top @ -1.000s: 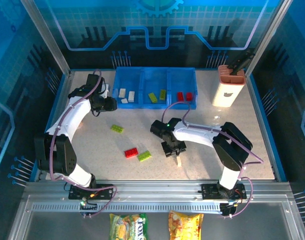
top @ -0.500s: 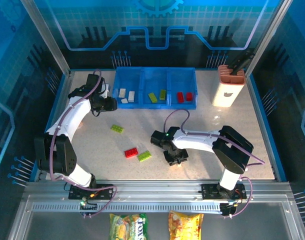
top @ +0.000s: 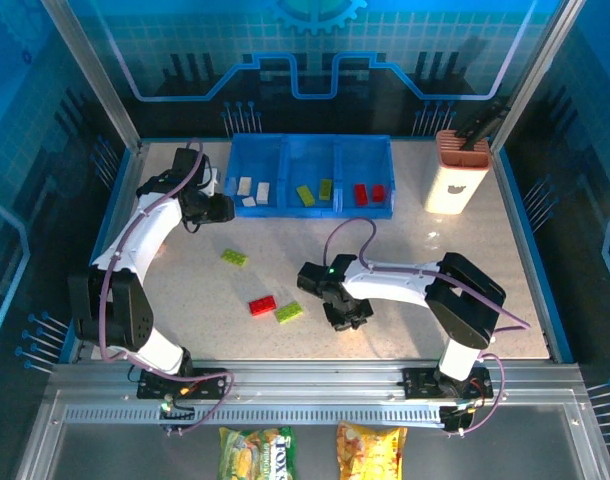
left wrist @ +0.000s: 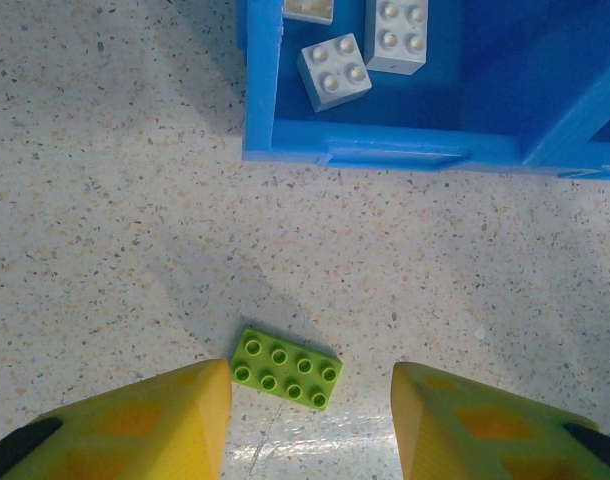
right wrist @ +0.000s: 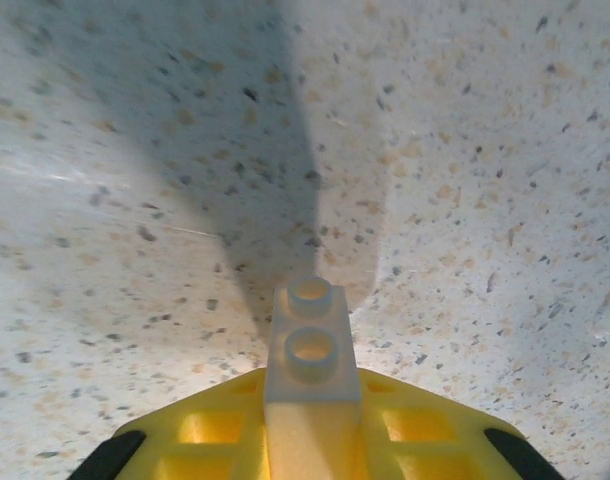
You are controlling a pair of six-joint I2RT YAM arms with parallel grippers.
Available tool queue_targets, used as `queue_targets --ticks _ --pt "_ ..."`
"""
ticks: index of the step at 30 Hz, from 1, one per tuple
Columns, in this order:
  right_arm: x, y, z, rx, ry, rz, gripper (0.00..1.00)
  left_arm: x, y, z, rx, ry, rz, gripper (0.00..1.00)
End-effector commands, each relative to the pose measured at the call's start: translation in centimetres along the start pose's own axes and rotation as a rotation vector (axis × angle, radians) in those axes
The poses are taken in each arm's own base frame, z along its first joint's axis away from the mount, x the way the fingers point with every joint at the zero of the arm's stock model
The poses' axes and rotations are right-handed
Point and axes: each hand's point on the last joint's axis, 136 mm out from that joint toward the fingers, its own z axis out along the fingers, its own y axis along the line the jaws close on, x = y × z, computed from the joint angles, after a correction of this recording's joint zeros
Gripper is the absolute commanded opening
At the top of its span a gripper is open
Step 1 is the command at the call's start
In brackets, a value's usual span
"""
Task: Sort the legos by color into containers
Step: Pick up the lego from the bottom-center of the table.
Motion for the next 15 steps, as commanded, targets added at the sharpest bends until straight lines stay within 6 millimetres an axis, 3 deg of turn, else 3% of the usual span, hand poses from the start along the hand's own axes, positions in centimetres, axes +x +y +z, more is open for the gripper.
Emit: queue_targets --ticks 1,6,15 --pt "-0.9 1.0 -1.4 -0.012 -0.030 -0.027 0.20 0.2 0.1 -0.2 0.015 0.001 0.008 0.47" --pt "-3.5 3.0 -3.2 -0.049 -0.093 -0.077 0.19 0.1 0.2 -0.4 0.009 -0.009 0.009 0.47" --pt "-10.7 7.5 -7.0 -0.155 -0.261 -0.142 0.20 0.0 0.3 -0.7 0.003 -0.025 0.009 0.47"
